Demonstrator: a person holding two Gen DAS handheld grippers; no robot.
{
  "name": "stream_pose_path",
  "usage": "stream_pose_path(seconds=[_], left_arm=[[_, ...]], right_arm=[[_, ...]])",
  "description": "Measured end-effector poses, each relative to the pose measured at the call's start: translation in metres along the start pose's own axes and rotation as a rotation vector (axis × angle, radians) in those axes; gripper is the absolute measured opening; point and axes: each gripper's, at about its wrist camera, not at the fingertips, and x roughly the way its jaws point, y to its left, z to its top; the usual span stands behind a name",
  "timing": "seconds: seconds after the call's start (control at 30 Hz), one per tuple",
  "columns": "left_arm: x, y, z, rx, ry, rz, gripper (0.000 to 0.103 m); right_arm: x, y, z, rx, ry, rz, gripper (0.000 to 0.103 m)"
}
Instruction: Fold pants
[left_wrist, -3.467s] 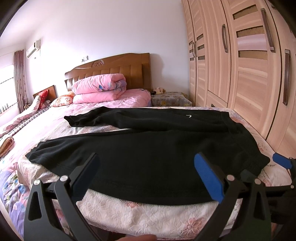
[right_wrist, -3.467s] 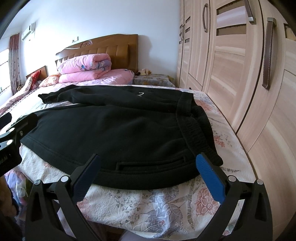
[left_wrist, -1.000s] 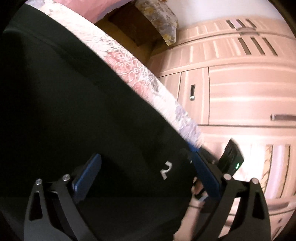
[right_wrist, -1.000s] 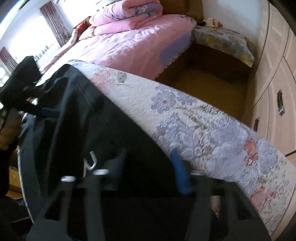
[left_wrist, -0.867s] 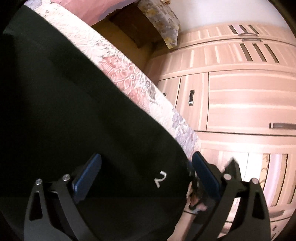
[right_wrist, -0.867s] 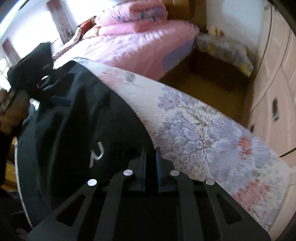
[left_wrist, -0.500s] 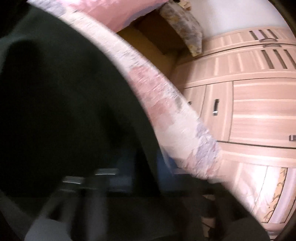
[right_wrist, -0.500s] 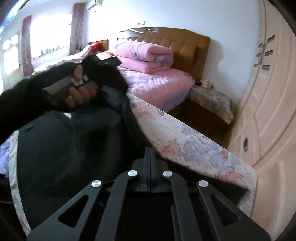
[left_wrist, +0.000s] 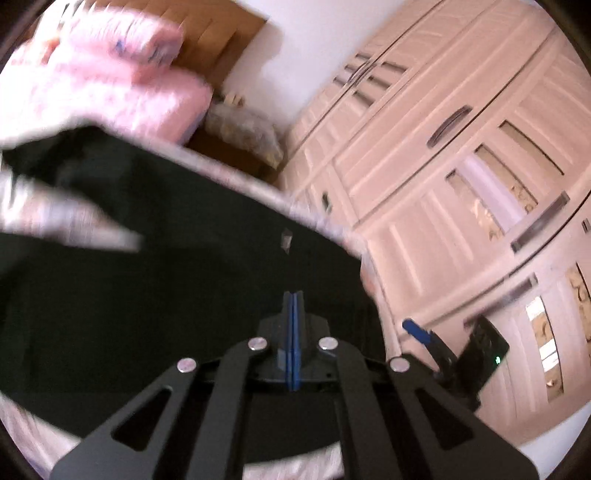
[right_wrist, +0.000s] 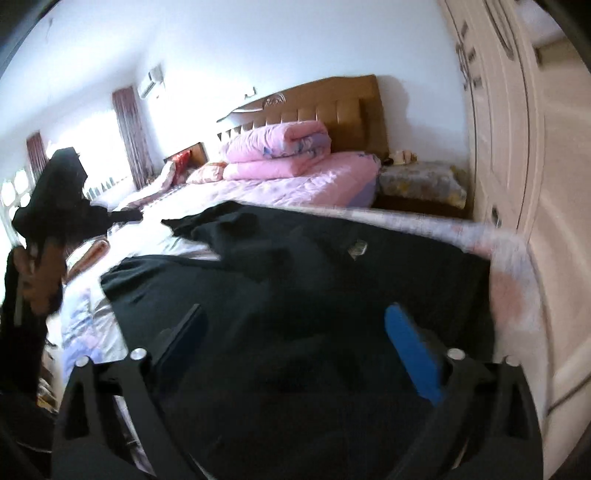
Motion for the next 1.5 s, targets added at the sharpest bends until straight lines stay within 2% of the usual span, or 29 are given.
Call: stream_pose_path(seconds=[0.03,0.07,0.1,0.13,0.23,0.33,0.37,0.47,0.53,0.6,0.63,0.67,0.7,0.77,0.8,0.83,0.93,1.0,1.07,1.13,1.17,1.2,1.23,1.27,1.33,1.4,1.43,1.47,1.5], left_arm=[[0.007,0.020,-0.007,-0.053,0.030,0.025,0.025],[0.016,0.038,-0.012,-0.110,0.060,0.057,0.057],[0.025,0.053,-0.014,-0.161,0.090,0.075,0.071],[0.032,0.065,-0.011,-0.198,0.105,0.075,0.079],[0.062,0.090,0.017,-0.261,0.142,0.062,0.081],[0.102,0.090,0.063,-0.278,0.167,0.036,0.093],[0.114,0.088,0.074,-0.285,0.177,0.035,0.094],[0.167,0.089,0.117,-0.340,0.242,0.012,0.093],[0.192,0.097,0.134,-0.366,0.267,0.003,0.093],[0.221,0.101,0.152,-0.385,0.294,0.004,0.093],[0.230,0.102,0.156,-0.392,0.303,0.003,0.093],[0.243,0.105,0.164,-0.402,0.317,0.000,0.093],[0.252,0.104,0.168,-0.409,0.327,-0.001,0.093],[0.263,0.104,0.172,-0.427,0.339,-0.016,0.093],[0.266,0.104,0.173,-0.443,0.340,-0.029,0.093],[0.269,0.106,0.175,-0.457,0.339,-0.035,0.093],[0.272,0.106,0.174,-0.505,0.334,-0.039,0.094],[0.277,0.104,0.176,-0.548,0.341,-0.034,0.094],[0.274,0.102,0.174,-0.570,0.334,-0.045,0.094],[0.269,0.102,0.173,-0.582,0.315,-0.026,0.093],[0.266,0.103,0.170,-0.589,0.309,-0.018,0.082],[0.263,0.106,0.165,-0.594,0.302,-0.009,0.062],[0.259,0.107,0.159,-0.589,0.304,-0.012,0.006],[0.253,0.106,0.153,-0.581,0.304,-0.003,0.009],[0.218,0.092,0.142,-0.499,0.237,-0.011,0.008],[0.166,0.059,0.127,-0.354,0.141,-0.007,0.008],[0.130,0.035,0.112,-0.257,0.068,-0.015,0.008],[0.112,0.021,0.101,-0.204,0.031,-0.015,0.009],[0.080,0.003,0.075,-0.119,-0.026,-0.003,0.009]], right_arm=[[0.007,0.000,-0.011,0.017,0.039,-0.013,0.096],[0.015,0.000,-0.016,0.026,0.075,-0.034,0.096],[0.022,0.000,-0.017,0.029,0.100,-0.040,0.096],[0.033,0.000,-0.014,0.017,0.131,-0.026,0.095],[0.071,-0.009,0.015,-0.079,0.167,-0.069,0.095],[0.126,-0.034,0.057,-0.147,0.200,-0.109,0.095],[0.147,-0.045,0.070,-0.149,0.225,-0.104,0.094],[0.213,-0.081,0.103,-0.173,0.315,-0.152,0.092],[0.250,-0.109,0.116,-0.182,0.385,-0.189,0.091],[0.277,-0.138,0.120,-0.165,0.444,-0.206,0.081],[0.285,-0.149,0.119,-0.136,0.472,-0.186,0.078],[0.289,-0.157,0.119,-0.089,0.482,-0.131,0.074],[0.286,-0.162,0.119,-0.071,0.473,-0.081,0.065],[0.275,-0.157,0.118,-0.099,0.458,-0.039,0.024],[0.268,-0.151,0.117,-0.117,0.448,-0.057,0.009],[0.254,-0.144,0.116,-0.156,0.426,-0.110,0.009],[0.210,-0.111,0.114,-0.230,0.320,-0.140,0.009],[0.174,-0.071,0.105,-0.335,0.237,-0.175,0.009],[0.155,-0.034,0.088,-0.442,0.200,-0.224,0.009],[0.149,-0.009,0.075,-0.486,0.185,-0.253,0.009],[0.147,-0.002,0.067,-0.492,0.179,-0.264,0.009],[0.146,0.002,0.062,-0.490,0.178,-0.273,0.009],[0.146,0.003,0.058,-0.476,0.185,-0.284,0.009],[0.146,0.003,0.054,-0.469,0.183,-0.300,0.009],[0.140,0.007,0.054,-0.457,0.164,-0.319,0.009],[0.121,0.013,0.057,-0.441,0.125,-0.312,0.009],[0.103,0.025,0.054,-0.443,0.096,-0.310,0.009],[0.081,0.039,0.047,-0.450,0.062,-0.310,0.009],[0.065,0.049,0.040,-0.451,0.040,-0.303,0.009]])
